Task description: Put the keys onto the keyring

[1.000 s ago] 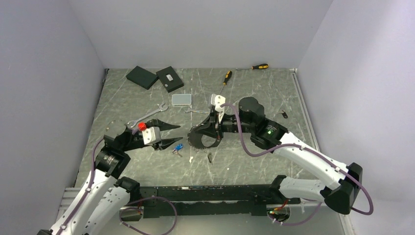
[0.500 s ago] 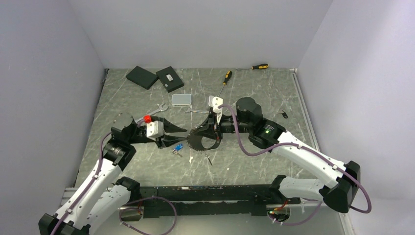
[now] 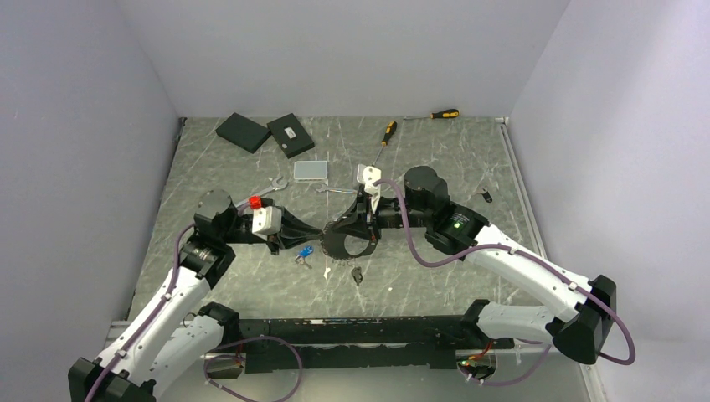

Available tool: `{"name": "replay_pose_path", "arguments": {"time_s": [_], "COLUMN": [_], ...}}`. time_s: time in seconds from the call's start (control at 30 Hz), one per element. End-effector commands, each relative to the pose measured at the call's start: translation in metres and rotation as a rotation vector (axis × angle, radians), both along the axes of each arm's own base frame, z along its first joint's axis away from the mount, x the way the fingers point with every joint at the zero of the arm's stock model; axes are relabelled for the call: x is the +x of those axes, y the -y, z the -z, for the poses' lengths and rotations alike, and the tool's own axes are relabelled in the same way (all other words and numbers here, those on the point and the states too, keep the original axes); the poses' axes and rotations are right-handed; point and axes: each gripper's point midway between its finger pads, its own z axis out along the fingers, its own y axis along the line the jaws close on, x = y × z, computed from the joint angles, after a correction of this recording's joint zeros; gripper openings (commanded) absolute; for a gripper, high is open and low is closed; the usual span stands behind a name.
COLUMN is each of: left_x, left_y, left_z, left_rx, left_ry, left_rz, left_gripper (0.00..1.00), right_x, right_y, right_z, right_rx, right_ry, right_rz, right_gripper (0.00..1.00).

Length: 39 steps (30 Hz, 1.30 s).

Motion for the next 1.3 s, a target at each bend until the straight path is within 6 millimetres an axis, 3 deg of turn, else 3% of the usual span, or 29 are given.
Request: {"name": "replay_pose_path", "arguments": {"time_s": [0.0, 0.23, 0.73, 0.83, 1.0, 1.07, 1.17, 1.2, 1.27], "left_x": [-0.005, -0.006, -0.017, -0.018, -0.021, -0.020, -0.016, -0.013, -0.007], "left_y": [0.002, 0.002, -0.004, -0.005, -0.006, -0.006, -0.007, -0.008, -0.010], "left_z": [-0.018, -0.018, -0.012, -0.010, -0.010, -0.010, -0.007, -0.007, -0.005], "left_rx": [-0.028, -0.028, 0.029, 0.040, 0.041, 0.043, 0.052, 0.055, 0.058], "left_ry": [0.046, 0.050, 0.084, 0.083, 0.089, 0.087, 0.088, 0.091, 0.097], "left_rz": [0.041, 0.052, 0.078, 0.074, 0.075, 0.070, 0.042, 0.020, -0.032], "left_gripper": [0.15, 0.00, 0.00, 0.00, 0.00, 0.00, 0.00, 0.02, 0.33], "right_x": [-0.001, -0.001, 0.036, 0.039, 0.039, 0.039, 0.037, 0.037, 0.037], "right_y": [-0.004, -0.005, 0.000, -0.001, -0.003, -0.003, -0.002, -0.002, -0.002], "right_z": [-0.024, -0.020, 0.022, 0.030, 0.030, 0.025, 0.019, 0.018, 0.015], "right_rx": [0.074, 0.066, -0.107, -0.139, -0.134, -0.111, -0.084, -0.081, -0.073], "right_ry": [0.061, 0.054, 0.007, -0.017, -0.051, -0.057, -0.061, -0.061, -0.058], "right_rz": [-0.029, -0.034, 0.148, 0.157, 0.143, 0.126, 0.110, 0.108, 0.109], "right_gripper": [0.00, 0.00, 0.00, 0.05, 0.10, 0.01, 0.00, 0.00, 0.00]}}
